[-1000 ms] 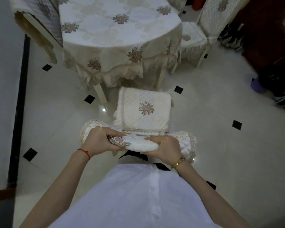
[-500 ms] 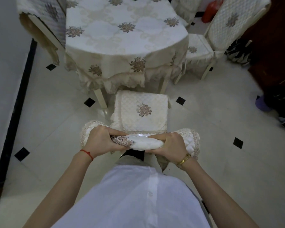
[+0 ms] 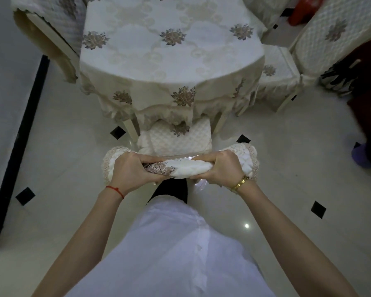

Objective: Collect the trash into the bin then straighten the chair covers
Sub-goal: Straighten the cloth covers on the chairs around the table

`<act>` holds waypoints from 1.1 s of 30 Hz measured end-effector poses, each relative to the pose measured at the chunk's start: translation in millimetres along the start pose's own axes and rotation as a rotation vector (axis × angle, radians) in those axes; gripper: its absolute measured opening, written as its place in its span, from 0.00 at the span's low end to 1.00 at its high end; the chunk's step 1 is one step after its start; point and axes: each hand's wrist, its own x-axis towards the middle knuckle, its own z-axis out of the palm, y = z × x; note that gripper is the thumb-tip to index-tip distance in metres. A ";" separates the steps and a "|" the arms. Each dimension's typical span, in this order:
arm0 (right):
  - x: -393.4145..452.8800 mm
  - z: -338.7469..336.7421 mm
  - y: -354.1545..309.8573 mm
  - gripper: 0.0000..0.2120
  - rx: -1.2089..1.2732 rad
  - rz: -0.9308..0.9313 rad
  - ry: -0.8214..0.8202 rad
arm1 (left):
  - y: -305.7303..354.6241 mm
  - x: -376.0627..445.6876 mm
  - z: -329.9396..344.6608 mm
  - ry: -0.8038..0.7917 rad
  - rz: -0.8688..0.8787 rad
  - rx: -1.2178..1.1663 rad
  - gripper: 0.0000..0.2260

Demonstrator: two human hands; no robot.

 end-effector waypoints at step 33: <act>117.1 -36.3 34.3 0.25 0.002 -0.113 -0.073 | 6.3 107.6 -6.0 0.046 -0.028 0.025 0.24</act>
